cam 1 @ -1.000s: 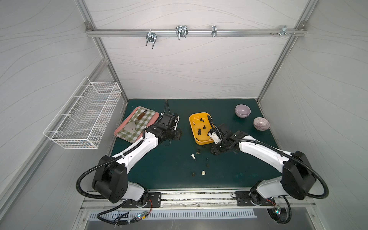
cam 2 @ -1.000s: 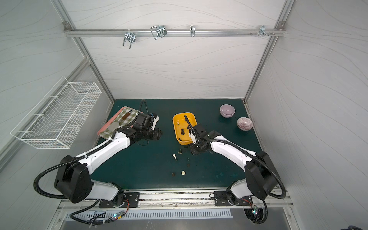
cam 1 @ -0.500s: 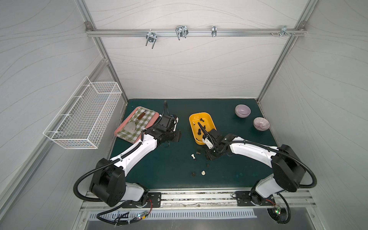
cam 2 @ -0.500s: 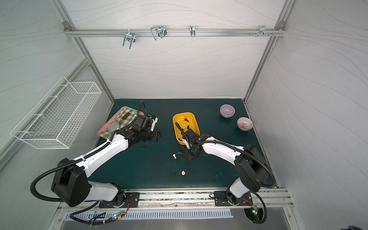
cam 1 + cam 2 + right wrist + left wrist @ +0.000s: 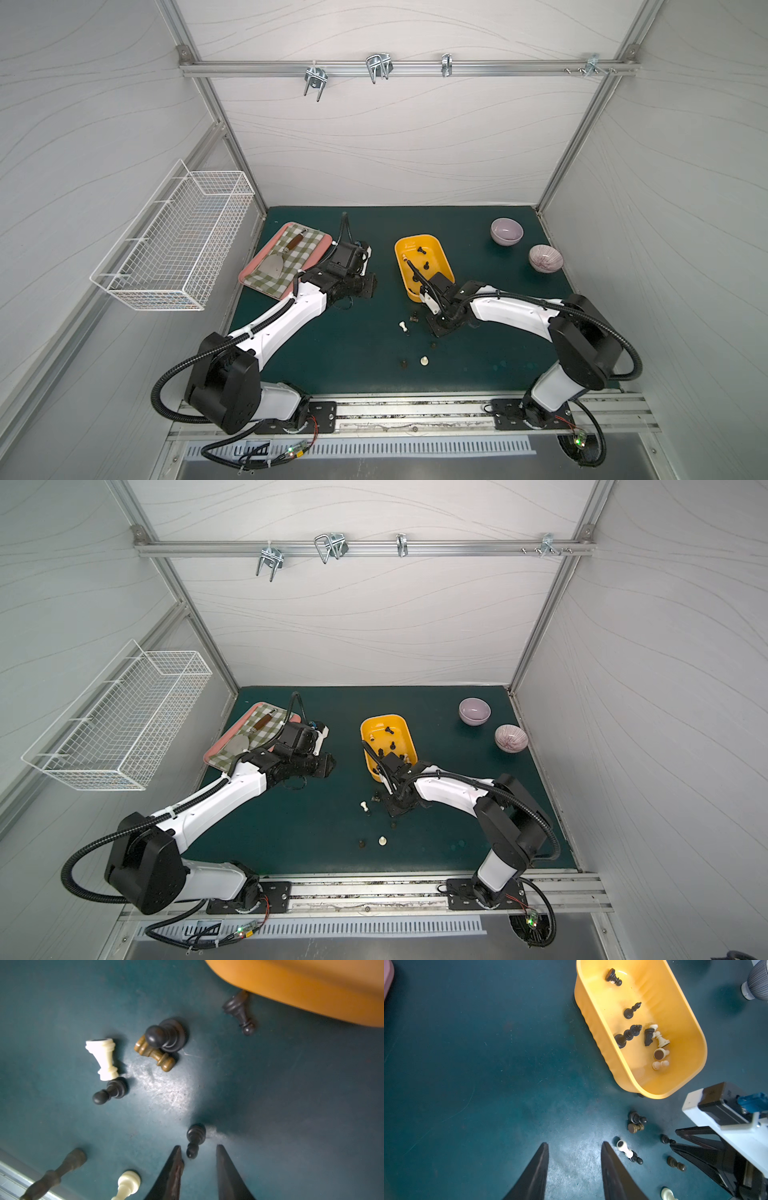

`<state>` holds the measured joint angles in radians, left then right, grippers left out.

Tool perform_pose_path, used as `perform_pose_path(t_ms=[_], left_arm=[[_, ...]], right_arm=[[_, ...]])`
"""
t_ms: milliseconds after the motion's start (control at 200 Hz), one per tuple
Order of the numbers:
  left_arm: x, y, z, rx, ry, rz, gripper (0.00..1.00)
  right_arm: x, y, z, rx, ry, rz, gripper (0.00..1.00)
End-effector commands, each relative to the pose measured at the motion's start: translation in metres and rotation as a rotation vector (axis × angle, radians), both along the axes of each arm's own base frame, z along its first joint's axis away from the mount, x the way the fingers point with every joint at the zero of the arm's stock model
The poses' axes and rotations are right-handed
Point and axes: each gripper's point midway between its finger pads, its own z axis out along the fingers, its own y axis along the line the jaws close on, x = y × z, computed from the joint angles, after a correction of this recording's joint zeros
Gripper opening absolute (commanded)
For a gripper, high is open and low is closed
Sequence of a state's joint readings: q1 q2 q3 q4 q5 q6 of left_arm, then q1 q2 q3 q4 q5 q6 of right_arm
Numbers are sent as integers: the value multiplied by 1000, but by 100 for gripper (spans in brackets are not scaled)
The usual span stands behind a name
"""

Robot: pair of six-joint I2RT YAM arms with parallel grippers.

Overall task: Put the chess pieces into the storage box
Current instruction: Pick up the chess piece at the center of the board.

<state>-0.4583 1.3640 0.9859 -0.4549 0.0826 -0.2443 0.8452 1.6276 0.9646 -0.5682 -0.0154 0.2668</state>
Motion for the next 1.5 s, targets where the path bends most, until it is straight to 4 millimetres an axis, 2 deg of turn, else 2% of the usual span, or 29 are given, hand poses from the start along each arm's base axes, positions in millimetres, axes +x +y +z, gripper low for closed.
perform_pose_path(t_ms=[0, 445, 900, 1025, 1180, 1335, 1495], left_arm=[[4, 2, 10, -15, -33, 18, 43], [5, 1, 10, -16, -31, 20, 43], [5, 0, 10, -16, -29, 16, 43], [4, 1, 8, -14, -23, 15, 43], [3, 1, 7, -11, -18, 13, 43], [3, 1, 6, -13, -15, 13, 43], [2, 0, 4, -17, -8, 11, 43]], right_arm=[[5, 9, 2, 6, -14, -2, 29], [6, 10, -4, -2, -11, -3, 21], [6, 9, 0, 7, -21, 1, 13], [12, 9, 15, 33, -50, -3, 11], [28, 8, 46, 105, -94, -22, 11], [52, 1, 78, 185, -138, -61, 11], [79, -9, 94, 193, -179, -83, 11]])
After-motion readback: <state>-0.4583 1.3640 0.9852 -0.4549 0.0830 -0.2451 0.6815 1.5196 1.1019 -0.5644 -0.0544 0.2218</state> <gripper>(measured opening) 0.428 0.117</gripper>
